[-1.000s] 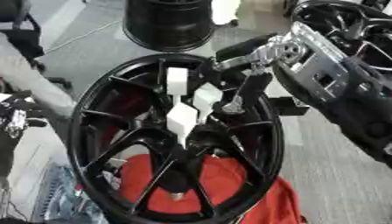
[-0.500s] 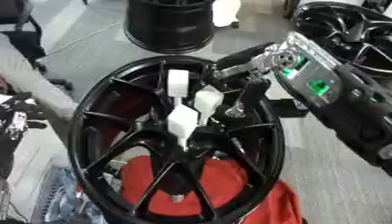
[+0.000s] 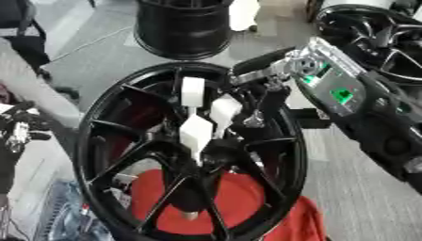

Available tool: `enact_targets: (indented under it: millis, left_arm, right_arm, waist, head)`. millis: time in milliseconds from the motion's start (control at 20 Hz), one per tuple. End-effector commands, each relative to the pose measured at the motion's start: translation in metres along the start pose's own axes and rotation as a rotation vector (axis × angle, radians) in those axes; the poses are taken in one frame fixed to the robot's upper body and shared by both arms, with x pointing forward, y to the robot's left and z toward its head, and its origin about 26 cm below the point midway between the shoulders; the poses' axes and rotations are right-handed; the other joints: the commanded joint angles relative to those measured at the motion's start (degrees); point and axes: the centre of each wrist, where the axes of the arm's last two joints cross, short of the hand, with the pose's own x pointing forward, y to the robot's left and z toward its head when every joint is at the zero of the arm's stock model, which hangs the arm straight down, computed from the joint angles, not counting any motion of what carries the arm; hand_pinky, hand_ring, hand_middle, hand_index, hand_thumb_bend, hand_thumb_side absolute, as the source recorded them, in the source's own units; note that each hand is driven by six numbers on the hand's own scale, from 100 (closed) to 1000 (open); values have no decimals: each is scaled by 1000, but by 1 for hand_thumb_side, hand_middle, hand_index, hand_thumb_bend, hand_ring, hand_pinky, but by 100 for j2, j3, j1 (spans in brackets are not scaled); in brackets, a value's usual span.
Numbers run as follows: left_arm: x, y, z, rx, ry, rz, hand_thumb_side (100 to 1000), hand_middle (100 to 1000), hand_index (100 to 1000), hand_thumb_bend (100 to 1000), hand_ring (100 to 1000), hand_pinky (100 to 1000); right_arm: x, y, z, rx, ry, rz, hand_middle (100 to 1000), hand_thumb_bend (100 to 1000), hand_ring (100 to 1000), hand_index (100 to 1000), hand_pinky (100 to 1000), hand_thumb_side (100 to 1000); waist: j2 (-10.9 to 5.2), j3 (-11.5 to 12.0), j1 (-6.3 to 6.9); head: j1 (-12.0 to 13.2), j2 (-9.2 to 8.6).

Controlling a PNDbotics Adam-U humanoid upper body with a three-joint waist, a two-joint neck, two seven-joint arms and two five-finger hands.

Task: Pull the pin out of the wheel hub.

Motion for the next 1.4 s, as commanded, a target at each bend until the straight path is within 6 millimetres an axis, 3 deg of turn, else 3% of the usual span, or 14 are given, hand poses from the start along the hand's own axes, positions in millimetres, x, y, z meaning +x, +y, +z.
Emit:
enact_targets:
  millis: [50, 250, 400, 550, 650, 800, 900, 1150, 1250, 1300, 1400]
  left_arm:
    - [8, 4, -4, 2, -30, -17, 693, 596, 855, 100, 627, 603]
    - [8, 5, -4, 5, -26, -19, 693, 596, 855, 100, 626, 603]
    - [7, 5, -3, 9, -23, -20, 692, 596, 855, 100, 626, 603]
    - [7, 7, -2, 19, -21, -21, 692, 595, 855, 100, 626, 603]
    - [7, 8, -1, 27, -19, -22, 693, 595, 855, 100, 626, 603]
    - [7, 9, -1, 33, -16, -25, 693, 595, 855, 100, 626, 603]
    - [7, 10, -1, 37, -17, -26, 693, 595, 855, 100, 626, 603]
    - [7, 10, -1, 46, -16, -25, 692, 595, 855, 100, 625, 603]
    - [7, 11, -1, 51, -16, -26, 691, 595, 855, 100, 625, 603]
    - [7, 11, 0, 54, -16, -27, 691, 595, 855, 100, 625, 603]
    - [6, 12, 0, 58, -15, -26, 691, 595, 855, 100, 625, 603]
  right_arm:
    - [8, -25, 21, -99, -4, 33, 490, 100, 480, 601, 439, 100]
    - [16, -42, 45, -209, -18, 24, 481, 100, 470, 590, 429, 100]
    - [14, -50, 77, -343, -3, -2, 480, 100, 467, 588, 425, 100]
    - [0, -44, 119, -494, 72, -45, 486, 100, 469, 595, 426, 100]
    - [-15, -28, 151, -599, 148, -92, 487, 100, 468, 595, 424, 100]
    - [-42, 12, 199, -760, 313, -190, 486, 100, 465, 593, 421, 100]
    - [-57, 41, 219, -842, 415, -253, 485, 100, 465, 591, 421, 100]
    - [-89, 139, 248, -987, 706, -447, 537, 100, 515, 663, 506, 100]
    - [-95, 181, 253, -1014, 826, -524, 673, 100, 626, 818, 627, 100]
    - [-97, 200, 254, -1032, 887, -558, 768, 100, 730, 864, 714, 100]
    - [-97, 230, 255, -1089, 993, -597, 840, 152, 796, 896, 791, 196]
  waist:
    - [-77, -15, 45]
    - [-97, -52, 39]
    - [-111, -83, 46]
    - [-119, -116, 47]
    - [-113, -142, 33]
    - [-95, -197, 17]
    - [-87, -226, 17]
    - [-68, -294, 40]
    - [-62, -320, 58]
    - [-61, -337, 64]
    - [-61, -365, 74]
  head:
    - [12, -54]
    - [23, -41]
    - [48, -25]
    - [81, -12]
    - [108, -23]
    - [165, -33]
    - [177, -42]
    - [218, -54]
    - [234, -49]
    - [237, -45]
    - [240, -37]
